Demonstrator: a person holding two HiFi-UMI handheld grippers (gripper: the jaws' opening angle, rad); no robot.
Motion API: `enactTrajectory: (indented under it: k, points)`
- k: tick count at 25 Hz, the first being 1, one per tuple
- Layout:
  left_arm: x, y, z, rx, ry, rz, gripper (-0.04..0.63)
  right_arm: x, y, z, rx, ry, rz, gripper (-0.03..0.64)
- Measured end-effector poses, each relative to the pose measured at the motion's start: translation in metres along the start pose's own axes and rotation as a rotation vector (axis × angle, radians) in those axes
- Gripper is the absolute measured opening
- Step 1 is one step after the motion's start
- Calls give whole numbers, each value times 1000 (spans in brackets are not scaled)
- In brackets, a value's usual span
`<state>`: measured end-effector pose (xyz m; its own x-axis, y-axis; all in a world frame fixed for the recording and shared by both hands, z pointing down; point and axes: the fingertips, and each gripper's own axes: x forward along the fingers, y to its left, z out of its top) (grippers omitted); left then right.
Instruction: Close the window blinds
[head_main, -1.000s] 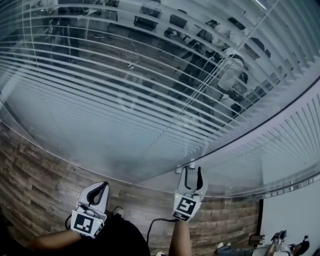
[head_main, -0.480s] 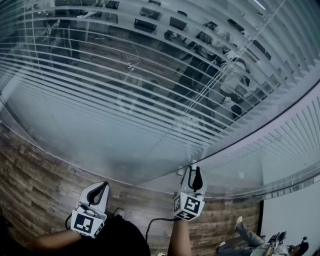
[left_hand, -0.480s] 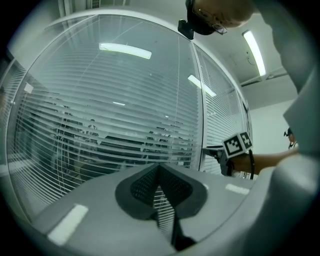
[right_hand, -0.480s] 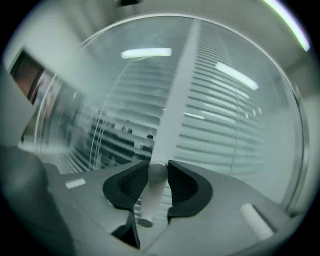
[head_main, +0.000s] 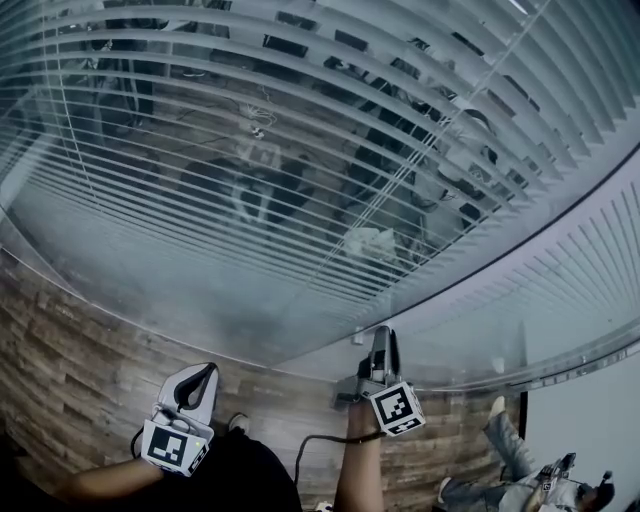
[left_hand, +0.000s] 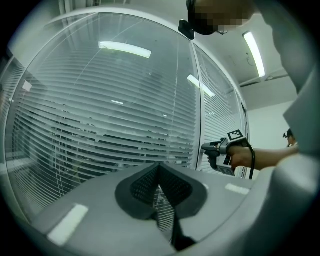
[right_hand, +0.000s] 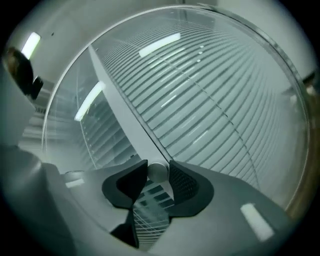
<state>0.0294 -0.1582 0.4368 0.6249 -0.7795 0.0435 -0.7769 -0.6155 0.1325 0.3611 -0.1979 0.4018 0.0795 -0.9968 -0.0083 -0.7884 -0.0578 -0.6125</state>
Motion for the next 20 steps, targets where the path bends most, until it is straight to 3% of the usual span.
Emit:
enactTrajectory:
  k: [3,7,10,12,14,16,17,20]
  points:
    - [-4,2,-1,-7,4,10,2,-6,8,0,-429,37,-61,213]
    - [-6,7,-5,-15,19,28,2,-4,19,-11,-1073,130,-153,195]
    - [-8,8,-6,-18,22,32,2,2,15,-20,-1400,206,-242,155]
    - [-10,9,-7,-16,20,35,2,3,12,-24,-1523,225,-281,136]
    - [-11,11,-7,-15,15,40,2,4,13,-24,-1520,210,-286,127]
    - [-9,11,-6,-17,20,42,2,5,12,-22,-1355,178,-248,126]
    - [-9,10,-6,-18,22,43,2,5,11,-20,-1198,160,-214,126]
    - [-8,10,-7,-18,22,40,2,5,5,-15,-589,103,-101,126]
